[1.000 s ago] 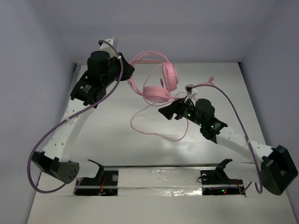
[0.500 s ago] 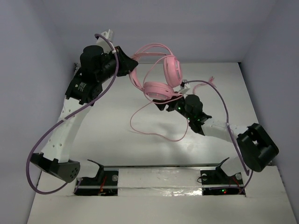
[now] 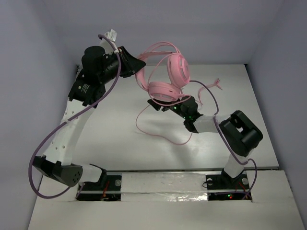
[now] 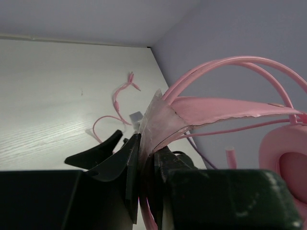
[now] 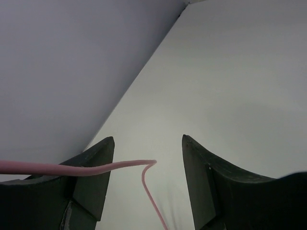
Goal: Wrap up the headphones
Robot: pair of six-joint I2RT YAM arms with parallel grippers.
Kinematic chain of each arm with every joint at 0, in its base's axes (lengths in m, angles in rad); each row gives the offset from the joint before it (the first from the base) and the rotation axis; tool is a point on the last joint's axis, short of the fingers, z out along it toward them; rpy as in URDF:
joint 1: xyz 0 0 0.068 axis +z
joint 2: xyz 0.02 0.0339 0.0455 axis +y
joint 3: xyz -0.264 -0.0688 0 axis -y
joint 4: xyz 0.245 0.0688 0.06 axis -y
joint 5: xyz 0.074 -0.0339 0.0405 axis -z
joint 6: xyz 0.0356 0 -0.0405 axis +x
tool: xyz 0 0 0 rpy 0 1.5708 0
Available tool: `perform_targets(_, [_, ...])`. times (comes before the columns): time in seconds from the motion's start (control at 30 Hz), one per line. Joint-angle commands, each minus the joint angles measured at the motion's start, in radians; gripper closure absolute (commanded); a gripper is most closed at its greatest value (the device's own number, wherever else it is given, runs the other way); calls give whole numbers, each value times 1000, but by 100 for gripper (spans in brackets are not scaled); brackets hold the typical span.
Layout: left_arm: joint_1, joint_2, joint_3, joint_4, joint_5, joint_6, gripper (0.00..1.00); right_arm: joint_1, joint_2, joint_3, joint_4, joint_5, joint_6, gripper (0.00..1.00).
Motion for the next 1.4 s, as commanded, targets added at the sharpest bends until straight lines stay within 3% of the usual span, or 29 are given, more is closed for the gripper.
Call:
perform_targets(0.0, [7, -35, -5, 164, 73, -127, 100, 21, 39, 79, 149, -45, 30, 35])
perform_targets(0.2, [7, -41, -42, 218, 63, -179, 100, 70, 79, 117, 172, -52, 36, 53])
perform_targets(0.33, [7, -45, -91, 316, 75, -257, 100, 98, 154, 149, 242, -65, 76, 52])
perform_targets(0.6, [7, -77, -115, 376, 3, -293, 100, 150, 236, 180, 313, -135, 146, 72])
perform_targets(0.83, [16, -119, -173, 422, -316, -295, 100, 256, 197, 87, 296, -195, 188, 73])
perform_targets(1.1, [-18, -88, -328, 456, -655, -208, 100, 382, -3, -76, 212, -264, 189, 79])
perform_targets(1.23, [-56, -65, -387, 451, -837, -118, 100, 444, -150, -82, 19, -255, 124, 87])
perform_targets(1.37, [-85, -45, -411, 436, -917, -26, 100, 468, -298, -73, -162, -262, 87, 93])
